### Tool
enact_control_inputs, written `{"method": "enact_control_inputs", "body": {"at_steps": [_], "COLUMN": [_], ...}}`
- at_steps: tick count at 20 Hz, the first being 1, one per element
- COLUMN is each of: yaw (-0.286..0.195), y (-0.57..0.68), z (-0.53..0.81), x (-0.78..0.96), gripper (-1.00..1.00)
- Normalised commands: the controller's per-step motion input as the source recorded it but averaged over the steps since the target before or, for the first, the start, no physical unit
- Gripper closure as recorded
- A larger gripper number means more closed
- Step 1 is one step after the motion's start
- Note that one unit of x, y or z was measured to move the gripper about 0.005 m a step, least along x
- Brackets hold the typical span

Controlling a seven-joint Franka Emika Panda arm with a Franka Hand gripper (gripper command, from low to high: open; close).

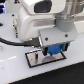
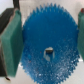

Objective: Insert the blue gear onto the right peg, followed by the red gear

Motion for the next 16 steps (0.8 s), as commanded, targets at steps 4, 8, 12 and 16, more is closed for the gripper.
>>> {"method": "enact_control_inputs", "body": {"at_steps": [4,8,12,16], "yaw": [0.000,0.000,0.000,0.000], "y": [0.01,0.01,-0.01,-0.10], "z": [0.10,-0.02,-0.02,-0.27], "x": [0.10,0.14,0.05,0.00], "gripper": [1.00,1.00,1.00,1.00]}}
